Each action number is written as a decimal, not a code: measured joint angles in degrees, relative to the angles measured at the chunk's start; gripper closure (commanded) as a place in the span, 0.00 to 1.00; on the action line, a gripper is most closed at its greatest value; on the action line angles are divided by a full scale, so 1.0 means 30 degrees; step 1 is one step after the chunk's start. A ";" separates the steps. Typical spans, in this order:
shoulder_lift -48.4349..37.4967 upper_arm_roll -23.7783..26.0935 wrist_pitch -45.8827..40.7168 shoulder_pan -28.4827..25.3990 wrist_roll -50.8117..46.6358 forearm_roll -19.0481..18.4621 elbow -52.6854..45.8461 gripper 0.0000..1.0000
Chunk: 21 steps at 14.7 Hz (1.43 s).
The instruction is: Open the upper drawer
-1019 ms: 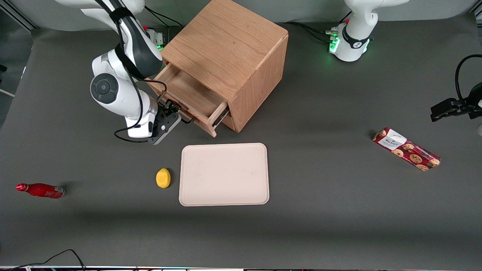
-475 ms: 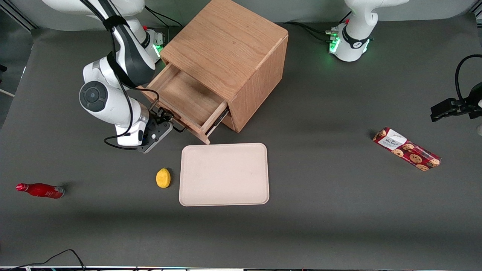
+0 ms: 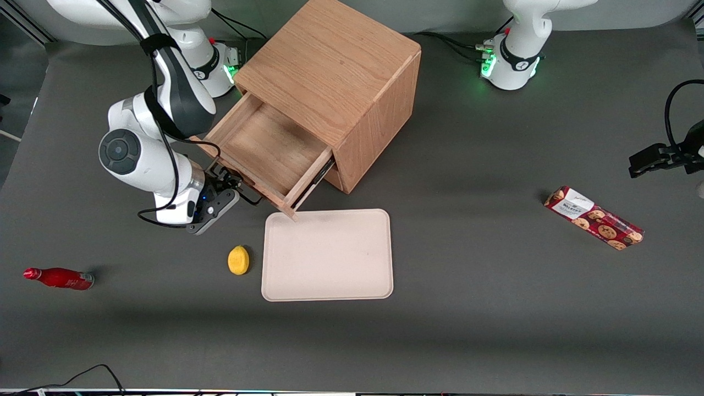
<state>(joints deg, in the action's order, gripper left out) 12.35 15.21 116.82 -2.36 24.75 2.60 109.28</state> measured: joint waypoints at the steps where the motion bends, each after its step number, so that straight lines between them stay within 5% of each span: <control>1: 0.0069 -0.0056 -0.0001 0.0015 0.0029 -0.0028 -0.0083 0.00; 21: 0.1163 -0.1498 0.0025 0.0210 0.0920 -0.0182 -0.1624 0.00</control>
<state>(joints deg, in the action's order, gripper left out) 15.84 10.71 116.89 -1.73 27.51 2.06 104.40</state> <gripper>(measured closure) 0.000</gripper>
